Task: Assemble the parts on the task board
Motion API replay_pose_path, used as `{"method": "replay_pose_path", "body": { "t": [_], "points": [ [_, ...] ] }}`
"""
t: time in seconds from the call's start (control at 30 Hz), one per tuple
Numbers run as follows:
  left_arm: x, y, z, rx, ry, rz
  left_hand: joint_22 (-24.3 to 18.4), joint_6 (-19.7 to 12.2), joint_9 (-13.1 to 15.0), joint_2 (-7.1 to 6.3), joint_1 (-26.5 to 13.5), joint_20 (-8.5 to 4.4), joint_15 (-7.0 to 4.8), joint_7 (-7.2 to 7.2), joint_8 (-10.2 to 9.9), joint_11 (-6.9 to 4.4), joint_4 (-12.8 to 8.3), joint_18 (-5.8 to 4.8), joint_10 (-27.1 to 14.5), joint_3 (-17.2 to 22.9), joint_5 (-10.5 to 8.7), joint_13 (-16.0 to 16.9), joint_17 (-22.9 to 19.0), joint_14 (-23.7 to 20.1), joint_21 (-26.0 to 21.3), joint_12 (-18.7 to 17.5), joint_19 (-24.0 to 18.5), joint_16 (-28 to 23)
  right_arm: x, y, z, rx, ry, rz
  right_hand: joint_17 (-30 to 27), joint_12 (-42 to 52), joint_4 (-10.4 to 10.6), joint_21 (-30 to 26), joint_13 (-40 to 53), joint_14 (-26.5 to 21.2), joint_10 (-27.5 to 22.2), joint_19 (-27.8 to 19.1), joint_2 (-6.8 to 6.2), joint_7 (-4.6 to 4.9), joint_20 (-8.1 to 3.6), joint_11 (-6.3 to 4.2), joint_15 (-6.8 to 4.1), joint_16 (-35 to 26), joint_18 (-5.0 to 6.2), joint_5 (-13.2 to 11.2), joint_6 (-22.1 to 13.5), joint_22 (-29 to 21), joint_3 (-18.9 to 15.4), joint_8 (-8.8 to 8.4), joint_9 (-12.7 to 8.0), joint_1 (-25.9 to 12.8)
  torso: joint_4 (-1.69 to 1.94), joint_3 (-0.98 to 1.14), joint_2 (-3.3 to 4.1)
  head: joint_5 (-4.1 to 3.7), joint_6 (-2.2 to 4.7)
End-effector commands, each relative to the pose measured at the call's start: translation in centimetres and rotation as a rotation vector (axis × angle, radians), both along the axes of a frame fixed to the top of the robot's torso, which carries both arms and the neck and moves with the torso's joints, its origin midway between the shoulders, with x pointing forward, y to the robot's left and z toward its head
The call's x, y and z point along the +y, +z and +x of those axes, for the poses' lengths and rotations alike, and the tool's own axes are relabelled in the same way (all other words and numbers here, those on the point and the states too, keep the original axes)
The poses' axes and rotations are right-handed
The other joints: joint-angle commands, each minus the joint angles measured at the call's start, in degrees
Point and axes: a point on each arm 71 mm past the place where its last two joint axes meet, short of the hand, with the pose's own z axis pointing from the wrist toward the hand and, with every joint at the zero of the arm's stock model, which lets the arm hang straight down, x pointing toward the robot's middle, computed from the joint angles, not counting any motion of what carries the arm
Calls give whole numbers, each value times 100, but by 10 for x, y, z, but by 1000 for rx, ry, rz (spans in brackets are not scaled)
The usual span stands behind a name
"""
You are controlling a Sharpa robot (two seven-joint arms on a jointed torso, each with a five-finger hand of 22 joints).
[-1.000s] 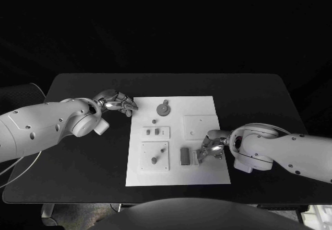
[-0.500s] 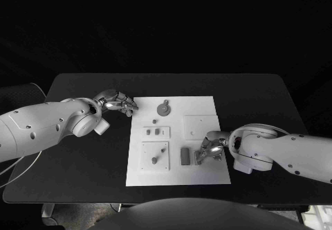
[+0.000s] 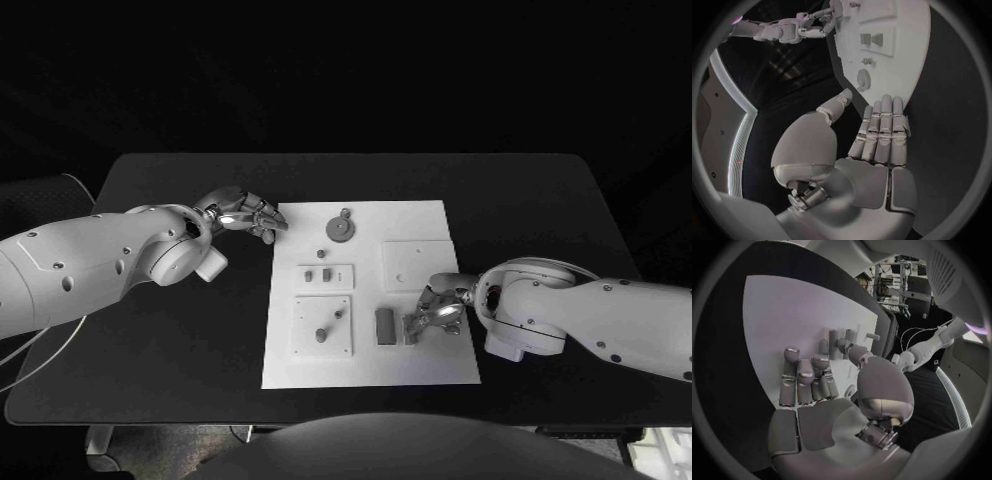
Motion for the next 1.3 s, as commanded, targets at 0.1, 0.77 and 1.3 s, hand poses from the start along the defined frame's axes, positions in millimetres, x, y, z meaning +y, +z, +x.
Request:
{"method": "replay_pose_path", "body": {
  "t": [0.1, 0.77, 1.3],
  "points": [
    [-2, 1, 0, 0, -14, -5, 6, -36, -7, -42, 7, -4, -11, 4, 33, 19, 5, 46, 16, -12, -16, 5, 10, 41, -26, -27, 8, -39, 2, -1, -1, 10, 14, 7, -10, 4, 59, -21, 6, 4, -27, -26, -75, -1, 4, 0, -47, -30, 84, -31, -54, 68, 5, -26, -8, 0, 1, -3, -1, 5, 1],
    [-2, 1, 0, 0, -13, -3, 8, -36, -7, -41, 6, -4, -11, 4, 34, 19, 7, 45, 16, -12, -16, 6, 18, 43, -28, -28, 9, -47, -1, 0, -1, -8, 48, -9, -9, 21, 133, -15, 16, -19, -62, -45, -202, 17, -13, 19, -67, -23, 84, -37, -115, 77, 7, -34, -12, 132, -1, 0, -2, 6, 1],
    [-2, 1, 0, 0, -13, -2, 10, -34, -7, -40, 9, -5, -11, 3, 36, 19, 6, 46, 16, -11, -16, 6, 24, 44, -29, -28, 9, -52, 4, -7, -4, -16, 103, -49, -9, 49, -328, 9, 15, -25, -63, -62, -143, -4, 2, -1, -55, 1, 84, -33, -64, 83, -83, 38, 20, 524, 2, 0, 2, -3, 1]
  ]
}}
